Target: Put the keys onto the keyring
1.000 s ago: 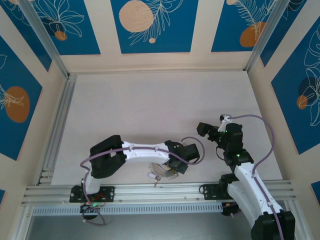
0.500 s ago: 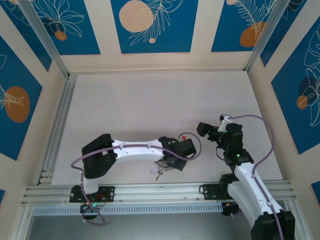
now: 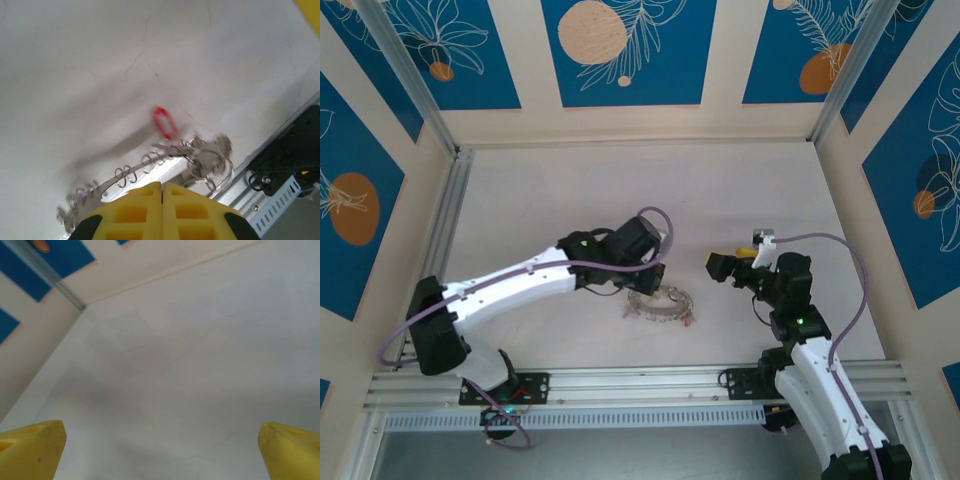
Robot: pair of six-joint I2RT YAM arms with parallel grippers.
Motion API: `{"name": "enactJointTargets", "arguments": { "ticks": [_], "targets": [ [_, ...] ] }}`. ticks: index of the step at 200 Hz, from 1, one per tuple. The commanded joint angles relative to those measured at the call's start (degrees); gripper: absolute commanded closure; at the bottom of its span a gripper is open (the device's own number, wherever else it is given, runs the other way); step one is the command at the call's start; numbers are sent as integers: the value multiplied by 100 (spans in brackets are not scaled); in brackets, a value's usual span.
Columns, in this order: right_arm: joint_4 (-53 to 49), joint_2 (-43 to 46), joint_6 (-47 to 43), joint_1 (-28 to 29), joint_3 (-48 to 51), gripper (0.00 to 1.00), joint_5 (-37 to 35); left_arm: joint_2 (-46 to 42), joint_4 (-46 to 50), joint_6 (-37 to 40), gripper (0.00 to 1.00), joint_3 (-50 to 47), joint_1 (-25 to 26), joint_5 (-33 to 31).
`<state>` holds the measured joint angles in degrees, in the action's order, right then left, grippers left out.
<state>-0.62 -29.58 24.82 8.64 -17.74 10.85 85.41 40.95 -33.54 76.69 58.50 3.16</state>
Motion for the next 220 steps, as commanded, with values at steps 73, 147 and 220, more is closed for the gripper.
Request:
{"name": "enactJointTargets", "arguments": {
  "ticks": [73,147,220],
  "targets": [
    [435,265,-660,1651,-148,6,717,-561,156,546,100,322,-1107,1495],
    [1144,-1229,-1053,2854,-608,3,-781,-361,190,431,100,675,-1183,1319],
    [1269,-1575,-1507,3406,-896,4,-1237,-270,189,313,100,839,-1183,1277]
  ]
}}
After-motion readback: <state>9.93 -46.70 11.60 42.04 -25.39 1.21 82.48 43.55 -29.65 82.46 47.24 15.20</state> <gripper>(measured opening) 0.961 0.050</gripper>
